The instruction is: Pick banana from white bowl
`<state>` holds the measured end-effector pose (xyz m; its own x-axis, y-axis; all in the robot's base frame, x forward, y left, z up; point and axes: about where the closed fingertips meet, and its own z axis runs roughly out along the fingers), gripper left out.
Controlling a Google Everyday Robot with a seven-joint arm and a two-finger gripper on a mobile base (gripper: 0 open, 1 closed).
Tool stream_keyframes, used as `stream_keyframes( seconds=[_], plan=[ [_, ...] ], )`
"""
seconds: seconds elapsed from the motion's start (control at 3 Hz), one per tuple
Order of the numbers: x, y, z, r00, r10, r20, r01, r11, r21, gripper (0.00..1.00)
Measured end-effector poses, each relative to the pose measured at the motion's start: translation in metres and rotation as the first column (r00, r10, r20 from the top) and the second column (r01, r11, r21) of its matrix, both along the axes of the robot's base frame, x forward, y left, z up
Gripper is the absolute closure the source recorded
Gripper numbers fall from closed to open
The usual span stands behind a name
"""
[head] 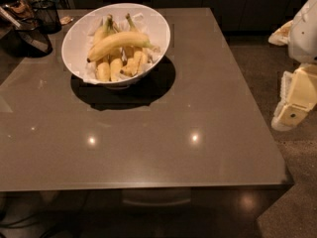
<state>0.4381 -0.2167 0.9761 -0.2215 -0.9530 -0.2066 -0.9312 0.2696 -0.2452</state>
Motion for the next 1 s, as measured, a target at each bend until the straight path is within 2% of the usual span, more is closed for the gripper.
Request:
stream_keyframes(
  seconds=[0.33, 0.67, 1.0],
  plan=[
    [0.000, 0.000, 0.000, 1.0000, 0.000, 0.000, 0.000, 1.000, 0.000, 0.00],
    [0.010, 0.011, 0.006, 0.9999, 0.011, -0.010, -0.011, 1.000, -0.011, 0.00],
    [0.033, 0.033, 0.012, 0.9976, 0.059, -0.037, -0.060, 0.997, -0.040, 0.00]
  ],
)
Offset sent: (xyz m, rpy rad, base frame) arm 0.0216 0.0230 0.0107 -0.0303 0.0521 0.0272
